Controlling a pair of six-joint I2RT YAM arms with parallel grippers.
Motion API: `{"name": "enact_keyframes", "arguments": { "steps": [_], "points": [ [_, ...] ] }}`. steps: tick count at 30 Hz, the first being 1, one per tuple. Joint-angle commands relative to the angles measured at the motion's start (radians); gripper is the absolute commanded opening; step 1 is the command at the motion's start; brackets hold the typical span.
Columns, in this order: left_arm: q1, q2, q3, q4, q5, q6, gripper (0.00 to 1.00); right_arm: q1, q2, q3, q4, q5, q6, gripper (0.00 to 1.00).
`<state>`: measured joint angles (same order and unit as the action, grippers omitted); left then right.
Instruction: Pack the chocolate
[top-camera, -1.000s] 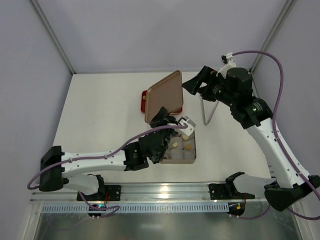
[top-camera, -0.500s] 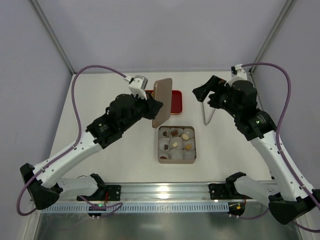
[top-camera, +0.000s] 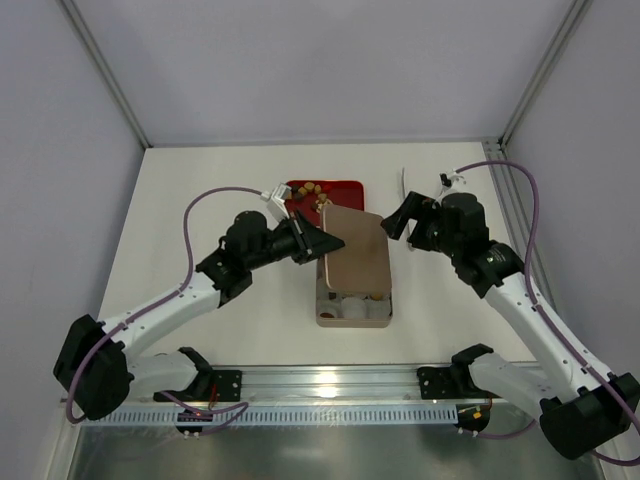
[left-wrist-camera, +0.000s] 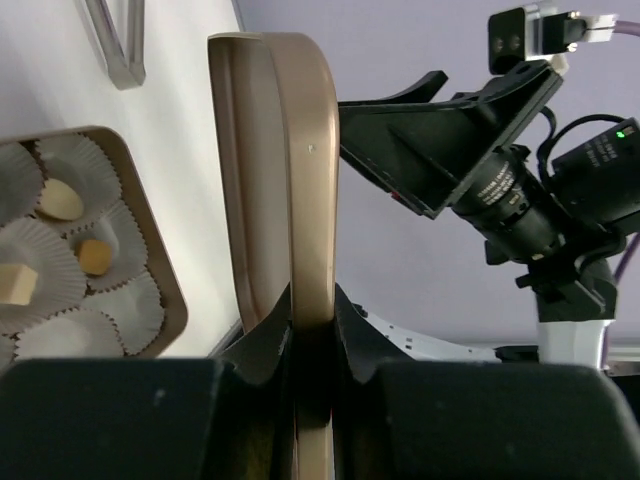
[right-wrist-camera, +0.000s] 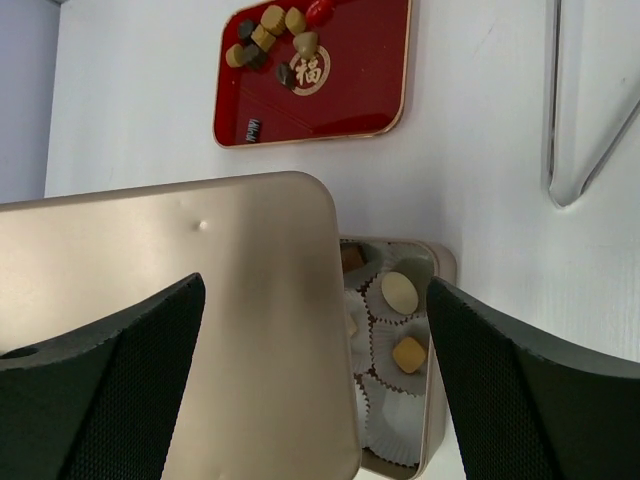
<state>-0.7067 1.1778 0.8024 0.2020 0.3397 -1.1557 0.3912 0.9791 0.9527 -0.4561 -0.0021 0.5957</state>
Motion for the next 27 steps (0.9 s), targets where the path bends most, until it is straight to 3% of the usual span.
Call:
{"name": "enact_keyframes", "arguments": {
  "steps": [1,11,27],
  "points": [
    [0.006,0.016,-0.047,0.25,0.09,-0.125,0.0,-0.003,-0.033,-0.052,0.083,-0.024,0.001,0.91],
    [0.009,0.138,-0.144,0.464,0.14,-0.185,0.0,-0.003,-0.049,-0.17,0.125,-0.024,0.012,0.91],
    [0.036,0.243,-0.235,0.606,0.182,-0.214,0.0,-0.003,-0.042,-0.287,0.175,-0.021,0.027,0.91]
  ]
}}
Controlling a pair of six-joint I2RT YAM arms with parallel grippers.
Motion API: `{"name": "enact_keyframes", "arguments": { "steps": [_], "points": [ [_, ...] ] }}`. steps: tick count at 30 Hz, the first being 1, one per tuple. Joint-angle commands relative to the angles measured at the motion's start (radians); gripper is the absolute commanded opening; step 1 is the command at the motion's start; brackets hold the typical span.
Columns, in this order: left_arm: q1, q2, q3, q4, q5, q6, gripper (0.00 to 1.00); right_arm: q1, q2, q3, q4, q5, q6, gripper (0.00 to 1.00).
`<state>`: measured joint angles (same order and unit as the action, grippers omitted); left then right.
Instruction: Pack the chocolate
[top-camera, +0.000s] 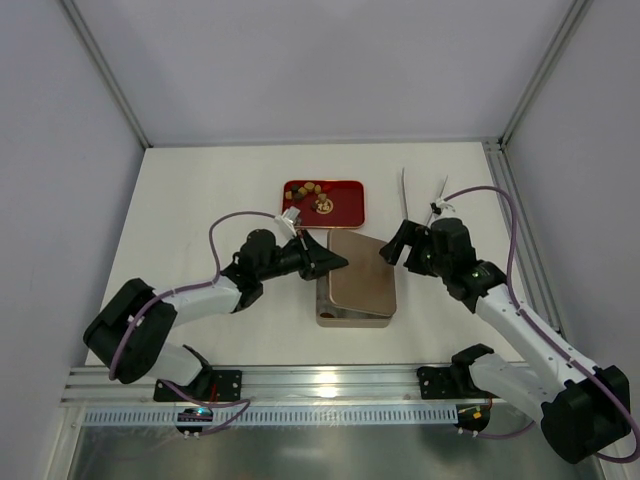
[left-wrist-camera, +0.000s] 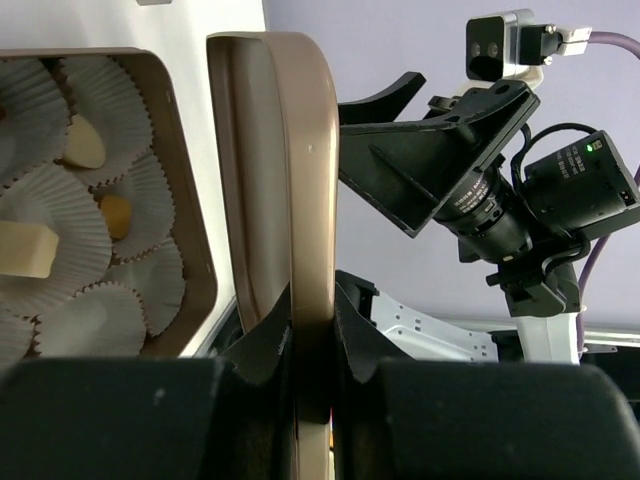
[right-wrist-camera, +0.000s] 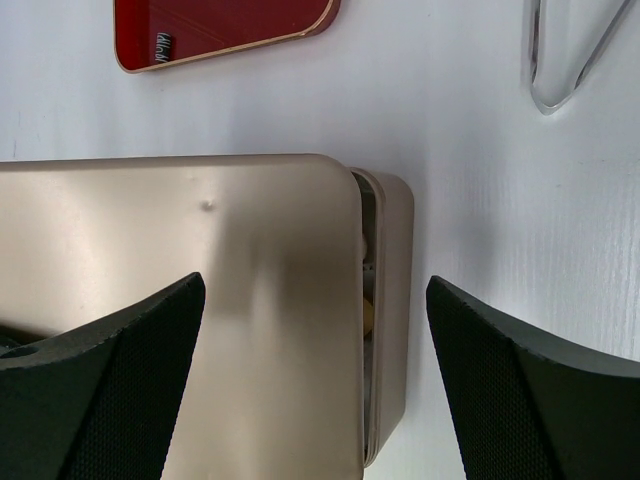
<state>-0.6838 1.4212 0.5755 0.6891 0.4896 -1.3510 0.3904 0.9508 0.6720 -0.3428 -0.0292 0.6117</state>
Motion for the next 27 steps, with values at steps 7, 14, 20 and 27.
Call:
{"name": "enact_keyframes", "arguments": {
  "steps": [7,14,20,27],
  "points": [
    [0.03,0.013,-0.037,0.138,0.047,-0.023,0.0,-0.001,-0.004,-0.023,0.077,0.005,0.013,0.91],
    [0.055,0.038,-0.052,0.158,0.075,-0.022,0.0,-0.001,0.005,-0.038,0.097,-0.001,0.014,0.91],
    [0.066,0.076,-0.065,0.184,0.093,-0.025,0.0,0.001,0.005,-0.049,0.11,-0.005,0.016,0.9],
    [0.081,0.102,-0.08,0.204,0.113,-0.03,0.0,0.001,0.005,-0.068,0.125,-0.008,0.022,0.9]
  ]
}}
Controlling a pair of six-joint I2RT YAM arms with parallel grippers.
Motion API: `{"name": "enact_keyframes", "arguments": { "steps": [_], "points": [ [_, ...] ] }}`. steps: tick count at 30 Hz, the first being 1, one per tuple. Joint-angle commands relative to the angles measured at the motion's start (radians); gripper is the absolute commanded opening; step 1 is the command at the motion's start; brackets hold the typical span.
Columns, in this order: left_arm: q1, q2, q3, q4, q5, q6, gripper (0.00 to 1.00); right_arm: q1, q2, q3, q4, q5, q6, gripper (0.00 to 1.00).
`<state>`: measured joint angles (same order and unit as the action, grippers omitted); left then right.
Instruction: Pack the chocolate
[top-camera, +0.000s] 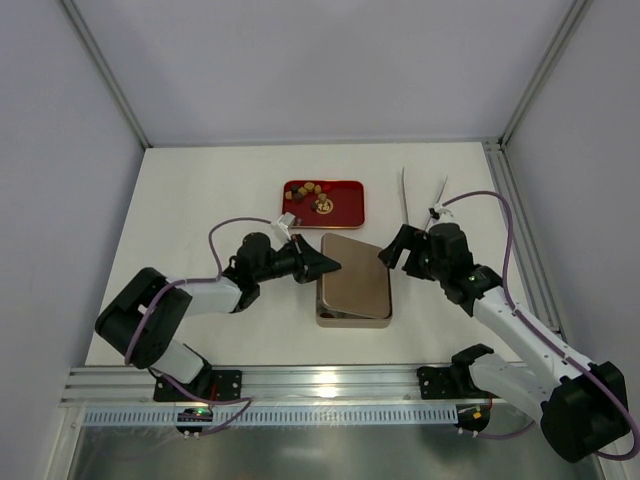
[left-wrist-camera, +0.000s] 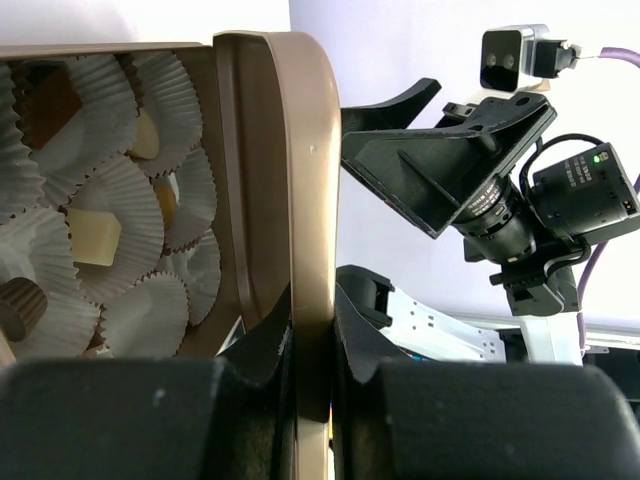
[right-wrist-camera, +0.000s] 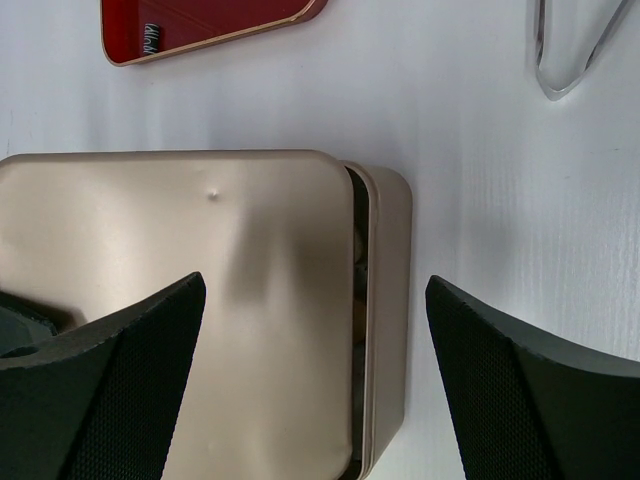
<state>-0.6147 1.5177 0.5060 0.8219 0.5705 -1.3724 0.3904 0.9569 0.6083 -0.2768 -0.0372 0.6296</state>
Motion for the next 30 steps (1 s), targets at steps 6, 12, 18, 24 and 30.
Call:
{"name": "enact_keyframes", "arguments": {
  "steps": [6,12,18,24,30],
  "points": [
    [0.024,0.024,-0.026,0.071,0.045,-0.013,0.02,0.002,0.002,-0.013,0.07,-0.004,0.005,0.91],
    [0.035,0.035,-0.037,0.057,0.06,-0.013,0.11,0.002,0.0,-0.019,0.071,-0.003,0.005,0.9],
    [0.038,0.026,-0.03,-0.013,0.066,0.019,0.2,0.004,-0.003,-0.028,0.077,-0.003,0.008,0.9],
    [0.046,0.001,-0.029,-0.087,0.069,0.058,0.32,0.004,-0.006,-0.036,0.08,-0.003,0.013,0.9],
    [0.058,-0.016,-0.03,-0.136,0.072,0.076,0.4,0.004,-0.004,-0.041,0.087,-0.004,0.015,0.9]
  ]
}}
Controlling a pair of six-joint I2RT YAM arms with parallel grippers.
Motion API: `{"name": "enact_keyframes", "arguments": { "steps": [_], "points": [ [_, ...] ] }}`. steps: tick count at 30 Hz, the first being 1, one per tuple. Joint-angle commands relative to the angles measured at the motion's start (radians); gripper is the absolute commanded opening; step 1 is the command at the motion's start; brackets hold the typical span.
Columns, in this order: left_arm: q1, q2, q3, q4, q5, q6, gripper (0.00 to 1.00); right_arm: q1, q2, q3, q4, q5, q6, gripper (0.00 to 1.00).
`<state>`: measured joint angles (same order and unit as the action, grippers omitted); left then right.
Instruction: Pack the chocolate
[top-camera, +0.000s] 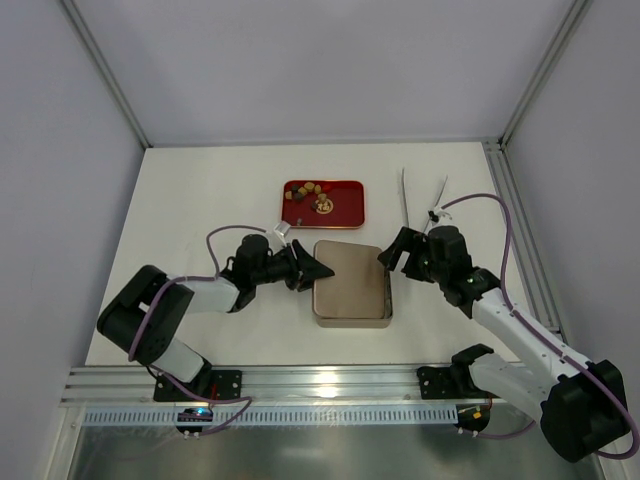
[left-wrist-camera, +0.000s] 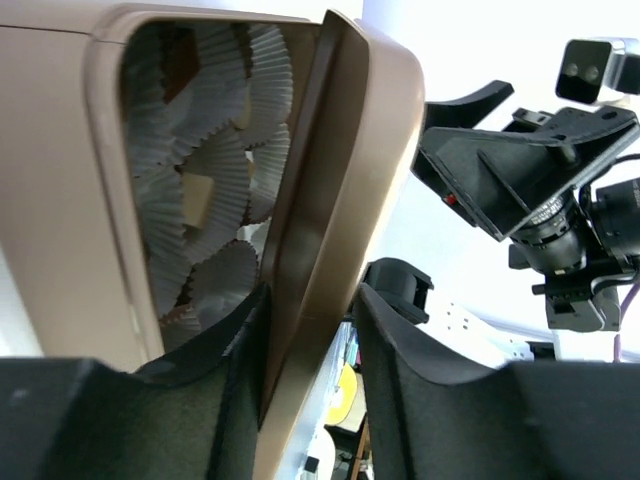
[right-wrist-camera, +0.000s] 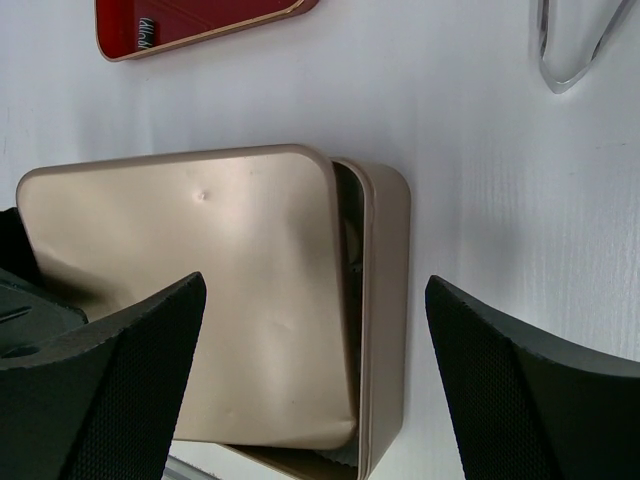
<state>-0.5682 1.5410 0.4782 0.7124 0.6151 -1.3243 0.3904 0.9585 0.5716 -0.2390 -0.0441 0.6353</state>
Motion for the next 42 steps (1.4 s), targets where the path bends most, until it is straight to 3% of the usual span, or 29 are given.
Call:
{"name": "enact_keyframes", "arguments": {
  "steps": [1,12,27,35,42],
  "points": [
    [0.016,-0.045,-0.006,-0.033,0.028,0.031,0.41,0.004,-0.004,-0.006,0.049,0.003,0.009,0.9],
    [0.045,-0.101,0.008,-0.154,0.037,0.094,0.6,0.004,0.003,-0.013,0.056,0.003,0.01,0.9],
    [0.074,-0.116,0.036,-0.338,0.031,0.191,0.6,0.005,0.003,-0.024,0.066,0.003,0.014,0.9],
    [0.074,-0.124,0.115,-0.563,-0.026,0.304,0.6,0.007,0.002,-0.03,0.067,0.003,0.015,0.89],
    [0.074,-0.101,0.149,-0.636,-0.048,0.349,0.59,0.011,-0.001,-0.035,0.067,0.003,0.014,0.87]
  ]
}}
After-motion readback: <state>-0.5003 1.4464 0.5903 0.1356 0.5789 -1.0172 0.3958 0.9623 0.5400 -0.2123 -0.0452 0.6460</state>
